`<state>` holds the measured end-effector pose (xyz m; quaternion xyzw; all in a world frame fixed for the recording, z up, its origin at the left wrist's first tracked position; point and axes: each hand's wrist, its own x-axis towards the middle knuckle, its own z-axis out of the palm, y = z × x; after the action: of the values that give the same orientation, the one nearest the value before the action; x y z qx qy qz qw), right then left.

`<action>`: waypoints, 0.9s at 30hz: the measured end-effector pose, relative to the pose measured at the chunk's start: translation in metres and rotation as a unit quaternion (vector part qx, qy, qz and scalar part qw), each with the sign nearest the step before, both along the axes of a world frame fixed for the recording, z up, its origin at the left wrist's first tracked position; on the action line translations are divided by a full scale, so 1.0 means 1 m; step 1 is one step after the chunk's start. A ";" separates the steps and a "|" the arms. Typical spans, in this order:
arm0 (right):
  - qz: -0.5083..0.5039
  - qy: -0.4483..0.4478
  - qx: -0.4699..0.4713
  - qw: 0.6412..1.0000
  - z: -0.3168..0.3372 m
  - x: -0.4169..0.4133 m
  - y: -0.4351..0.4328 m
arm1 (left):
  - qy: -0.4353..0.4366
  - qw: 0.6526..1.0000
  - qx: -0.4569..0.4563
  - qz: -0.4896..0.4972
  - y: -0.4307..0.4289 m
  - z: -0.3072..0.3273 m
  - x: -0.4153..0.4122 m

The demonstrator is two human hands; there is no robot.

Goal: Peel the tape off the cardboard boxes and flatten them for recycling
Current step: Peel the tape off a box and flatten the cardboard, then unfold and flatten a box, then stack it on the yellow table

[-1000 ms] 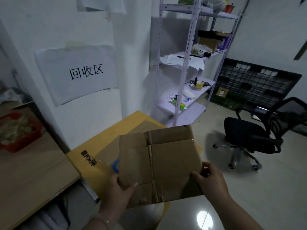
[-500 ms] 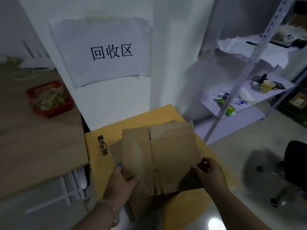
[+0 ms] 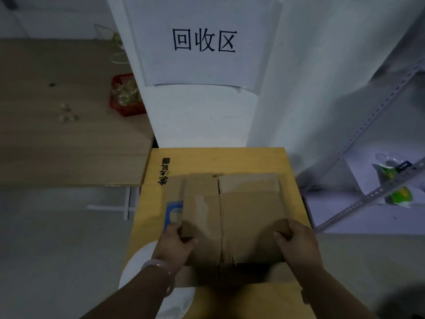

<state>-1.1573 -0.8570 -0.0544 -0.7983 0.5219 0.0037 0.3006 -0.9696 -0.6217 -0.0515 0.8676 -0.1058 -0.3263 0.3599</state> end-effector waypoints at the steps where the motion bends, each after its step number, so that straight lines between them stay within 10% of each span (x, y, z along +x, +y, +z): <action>1: 0.025 0.020 -0.022 0.999 -0.001 0.002 -0.002 | -0.001 1.000 -0.003 -0.004 0.004 0.003 0.001; 8: 0.201 -0.009 -0.058 0.978 0.018 0.060 0.026 | -0.206 0.976 0.063 -0.035 0.051 0.031 0.017; 17: 0.503 -0.125 -0.187 0.835 0.088 0.174 0.175 | -0.436 0.890 0.133 -0.011 0.172 0.098 0.056; 27: 0.587 -0.241 -0.251 0.731 0.181 0.317 0.418 | -0.536 0.817 0.172 0.121 0.398 0.189 0.127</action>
<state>-0.8407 -0.4389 0.1263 -0.9661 -0.1592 -0.1444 0.1433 -0.8422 -0.2239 0.1371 0.9589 -0.1185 0.2239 0.1278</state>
